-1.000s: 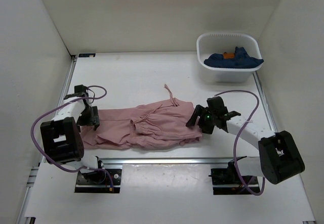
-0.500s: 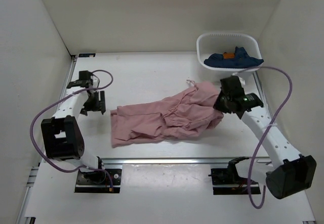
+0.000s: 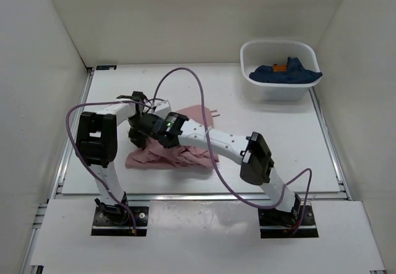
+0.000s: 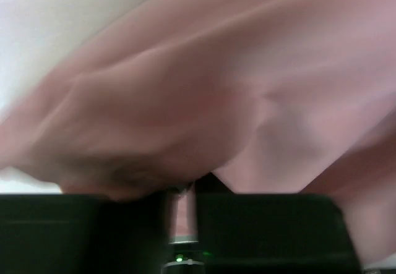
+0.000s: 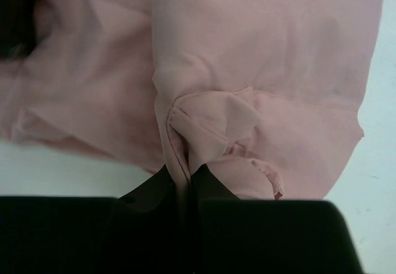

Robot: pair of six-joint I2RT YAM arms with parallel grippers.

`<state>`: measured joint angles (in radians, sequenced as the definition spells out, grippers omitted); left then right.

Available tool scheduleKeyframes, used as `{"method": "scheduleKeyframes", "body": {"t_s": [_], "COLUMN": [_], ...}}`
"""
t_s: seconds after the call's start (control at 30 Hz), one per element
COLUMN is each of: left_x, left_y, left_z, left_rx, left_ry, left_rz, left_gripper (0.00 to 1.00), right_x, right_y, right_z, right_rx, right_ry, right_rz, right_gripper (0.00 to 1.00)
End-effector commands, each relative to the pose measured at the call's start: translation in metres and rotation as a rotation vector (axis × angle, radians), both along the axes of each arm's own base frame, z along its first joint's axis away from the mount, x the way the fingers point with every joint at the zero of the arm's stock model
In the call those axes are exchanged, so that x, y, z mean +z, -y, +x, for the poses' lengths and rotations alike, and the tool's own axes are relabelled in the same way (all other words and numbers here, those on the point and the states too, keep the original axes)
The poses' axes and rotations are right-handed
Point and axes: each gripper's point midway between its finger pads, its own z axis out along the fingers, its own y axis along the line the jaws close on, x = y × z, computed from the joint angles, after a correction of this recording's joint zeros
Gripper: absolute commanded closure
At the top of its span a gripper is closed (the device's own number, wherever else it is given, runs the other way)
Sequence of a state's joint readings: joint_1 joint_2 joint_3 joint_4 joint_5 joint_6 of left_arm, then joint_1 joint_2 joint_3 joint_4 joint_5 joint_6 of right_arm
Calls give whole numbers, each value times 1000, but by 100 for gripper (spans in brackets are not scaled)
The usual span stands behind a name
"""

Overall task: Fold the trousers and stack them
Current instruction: Fold the trousers

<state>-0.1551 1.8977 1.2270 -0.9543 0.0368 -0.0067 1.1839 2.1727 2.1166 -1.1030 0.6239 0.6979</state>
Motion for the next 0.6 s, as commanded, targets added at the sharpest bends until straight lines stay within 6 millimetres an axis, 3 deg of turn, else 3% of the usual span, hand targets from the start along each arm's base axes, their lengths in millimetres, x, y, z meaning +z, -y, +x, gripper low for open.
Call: {"method": "scheduleKeyframes", "body": {"t_s": [0.0, 0.2, 0.23, 0.27, 0.3, 0.37, 0.4, 0.47, 0.57], "left_x": [-6, -3, 1, 0, 4, 12, 12, 21, 32], "left_y": [12, 16, 14, 10, 3, -6, -9, -15, -31], "left_z": [10, 16, 17, 18, 23, 27, 28, 33, 38], "left_rx": [-5, -6, -6, -6, -5, -3, -2, 2, 11], "left_ry": [17, 32, 46, 50, 82, 116, 119, 162, 207], "left_rz": [-66, -87, -76, -56, -16, 35, 55, 85, 176], "left_gripper": [83, 86, 86, 86, 86, 86, 86, 86, 66], "right_x": [59, 130, 132, 153, 156, 164, 179, 182, 174], "right_y": [-27, -84, -88, -91, -88, -74, -60, -26, 43], "right_z": [5, 10, 10, 11, 10, 12, 11, 25, 38], "right_rx": [45, 158, 174, 175, 175, 148, 132, 54, -62], "right_ry": [82, 165, 165, 187, 185, 213, 236, 254, 239], "right_rz": [159, 487, 496, 541, 536, 518, 524, 495, 439], "right_gripper": [100, 100, 100, 100, 100, 100, 100, 100, 100]}}
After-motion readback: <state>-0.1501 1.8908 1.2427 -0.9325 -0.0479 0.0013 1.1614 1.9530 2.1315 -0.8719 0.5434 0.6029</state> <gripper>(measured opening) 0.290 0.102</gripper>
